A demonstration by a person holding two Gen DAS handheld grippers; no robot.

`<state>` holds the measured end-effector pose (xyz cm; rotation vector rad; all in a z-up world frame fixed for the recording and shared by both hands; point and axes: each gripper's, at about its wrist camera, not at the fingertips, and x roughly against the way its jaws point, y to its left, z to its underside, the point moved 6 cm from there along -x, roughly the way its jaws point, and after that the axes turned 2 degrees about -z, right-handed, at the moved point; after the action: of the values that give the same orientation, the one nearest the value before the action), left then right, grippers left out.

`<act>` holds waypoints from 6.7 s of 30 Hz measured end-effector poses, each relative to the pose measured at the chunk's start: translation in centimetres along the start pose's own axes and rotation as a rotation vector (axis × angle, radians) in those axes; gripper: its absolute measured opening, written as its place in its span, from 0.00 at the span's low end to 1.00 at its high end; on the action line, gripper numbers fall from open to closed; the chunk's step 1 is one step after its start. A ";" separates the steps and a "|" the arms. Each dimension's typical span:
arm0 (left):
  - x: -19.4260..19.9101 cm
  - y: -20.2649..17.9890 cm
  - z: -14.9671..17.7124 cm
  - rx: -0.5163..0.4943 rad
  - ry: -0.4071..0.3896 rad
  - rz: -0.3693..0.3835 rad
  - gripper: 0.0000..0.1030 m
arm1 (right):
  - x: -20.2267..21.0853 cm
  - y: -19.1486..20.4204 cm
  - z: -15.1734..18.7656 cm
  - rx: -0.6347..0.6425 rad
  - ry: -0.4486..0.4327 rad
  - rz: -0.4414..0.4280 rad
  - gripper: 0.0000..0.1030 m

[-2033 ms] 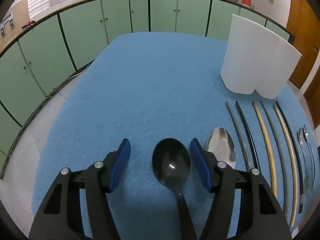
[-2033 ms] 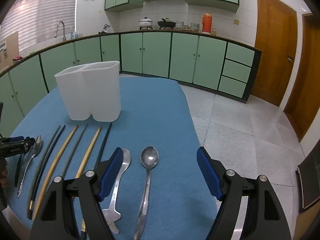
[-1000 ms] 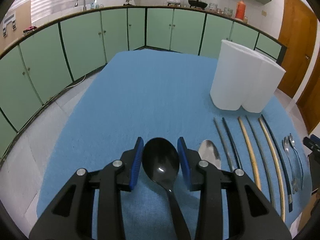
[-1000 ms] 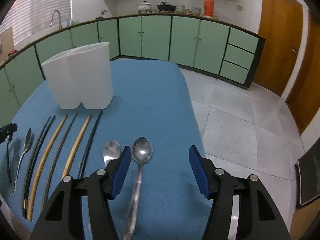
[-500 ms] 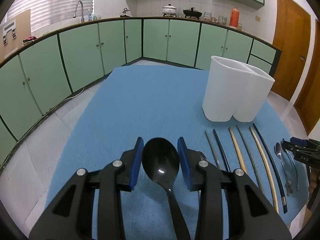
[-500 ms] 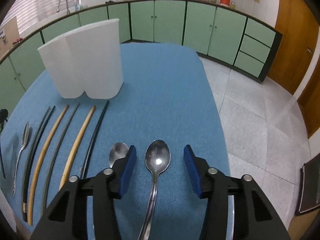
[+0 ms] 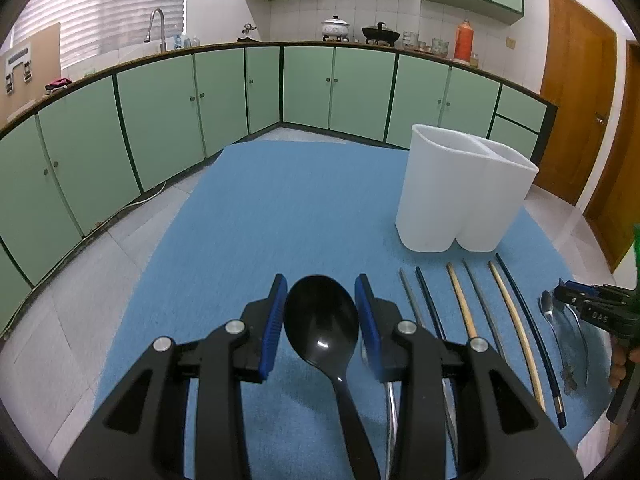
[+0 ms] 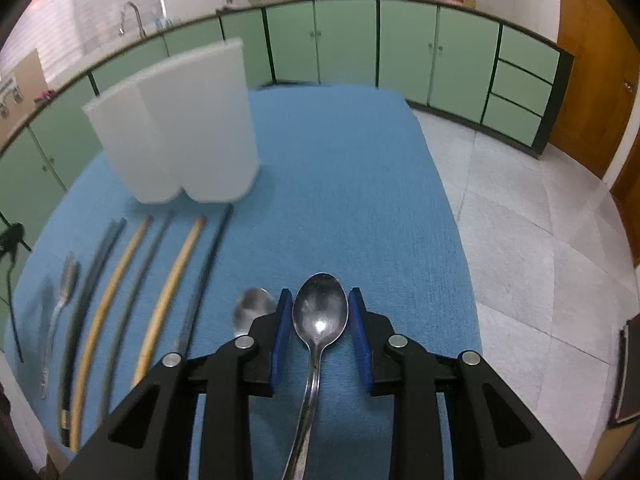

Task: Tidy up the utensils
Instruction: 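Grasp the black spoon with the left tool while the right tool grasps a small silver spoon, then lift both spoons and drop them into the white holder, opening both tools, then grasp the large silver spoon with the left tool while the right tool approaches the flower-handled spoon, then close the right tool on the flower-handled silver spoon, then carry both spoons over the white holder and release them inside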

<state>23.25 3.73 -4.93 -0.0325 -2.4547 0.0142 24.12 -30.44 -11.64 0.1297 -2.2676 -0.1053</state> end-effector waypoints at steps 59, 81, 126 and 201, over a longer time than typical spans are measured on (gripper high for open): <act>-9.5 -11.2 -16.4 -0.099 -0.542 0.216 0.34 | -0.9 8.3 -17.9 0.093 -0.576 -0.077 0.27; -5.4 -6.8 -14.0 -0.029 -0.459 0.188 0.68 | 1.7 7.0 -13.5 0.039 -0.562 -0.130 0.50; -6.8 -3.3 3.5 -0.014 0.189 0.070 0.53 | 3.2 3.4 2.1 -0.024 -0.283 0.031 0.64; -1.8 -4.4 0.2 0.034 -0.016 0.187 0.31 | 3.7 4.4 1.0 0.064 -0.259 -0.021 0.25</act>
<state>24.45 -0.69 -6.14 -0.2482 -2.4583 0.1386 20.73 -26.51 -8.99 0.1826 -2.5299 -0.0631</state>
